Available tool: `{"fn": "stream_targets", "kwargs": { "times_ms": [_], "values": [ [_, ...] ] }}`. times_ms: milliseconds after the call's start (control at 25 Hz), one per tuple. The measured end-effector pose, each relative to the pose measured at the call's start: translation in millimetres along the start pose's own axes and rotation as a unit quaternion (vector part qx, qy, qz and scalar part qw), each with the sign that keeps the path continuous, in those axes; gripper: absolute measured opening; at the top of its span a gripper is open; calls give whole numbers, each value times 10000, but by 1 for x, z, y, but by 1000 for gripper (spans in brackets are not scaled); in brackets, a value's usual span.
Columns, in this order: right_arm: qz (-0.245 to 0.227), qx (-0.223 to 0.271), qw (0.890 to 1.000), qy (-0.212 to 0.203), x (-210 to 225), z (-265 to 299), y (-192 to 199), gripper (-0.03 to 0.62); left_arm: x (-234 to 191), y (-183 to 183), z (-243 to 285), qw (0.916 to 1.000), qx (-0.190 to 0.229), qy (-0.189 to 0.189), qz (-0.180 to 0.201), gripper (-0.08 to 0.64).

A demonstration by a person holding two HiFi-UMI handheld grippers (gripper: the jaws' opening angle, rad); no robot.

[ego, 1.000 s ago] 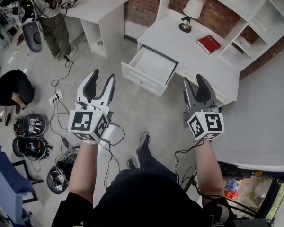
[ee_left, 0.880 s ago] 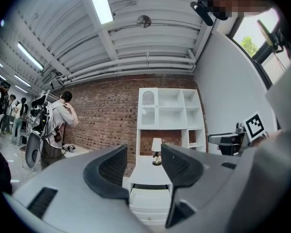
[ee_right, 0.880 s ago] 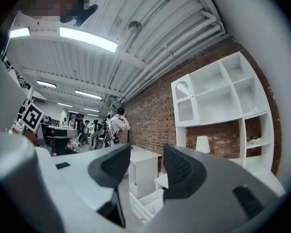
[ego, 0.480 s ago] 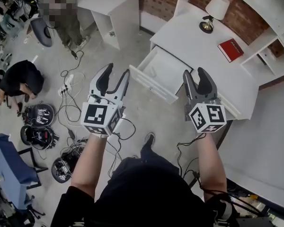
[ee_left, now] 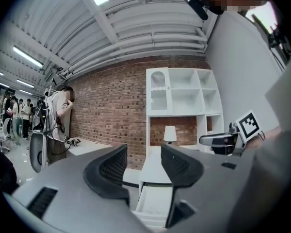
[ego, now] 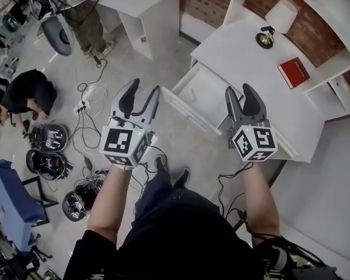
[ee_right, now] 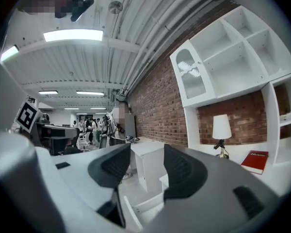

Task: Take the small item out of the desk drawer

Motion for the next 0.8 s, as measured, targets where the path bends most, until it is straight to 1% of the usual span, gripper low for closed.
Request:
{"fn": "stream_targets", "kwargs": {
  "times_ms": [240, 400, 520, 640, 720, 800],
  "values": [
    [-15, -203, 9998, -10, 5, 31, 14, 209, -18, 14, 34, 9999, -75, 120, -46, 201],
    [-35, -394, 9992, 82, 15, 61, 25, 209, -33, 29, 72, 9993, -220, 296, -97, 201],
    [-1, -539, 9984, 165, 28, 90, 34, 209, -45, 39, 106, 9987, -321, 406, -9, 201],
    [-105, -774, 9966, 254, 40, 117, 43, 209, -56, 49, 139, 9975, -417, 558, 154, 201],
    [-242, -979, 9944, 311, 45, 136, 50, 209, -66, 58, 159, 9963, -508, 674, 175, 201],
    [-237, -1200, 9919, 349, 51, 153, 62, 209, -75, 70, 178, 9948, -645, 773, 155, 201]
  ]
}}
Point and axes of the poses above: the fingertips, and each gripper's own axes: z forward along the fingers, x to its right, y out of its underside, the point moved 5 cm from there along -z, backward along the fingers, and after that the axes turned 11 degrees about -y, right-handed, at the moved point
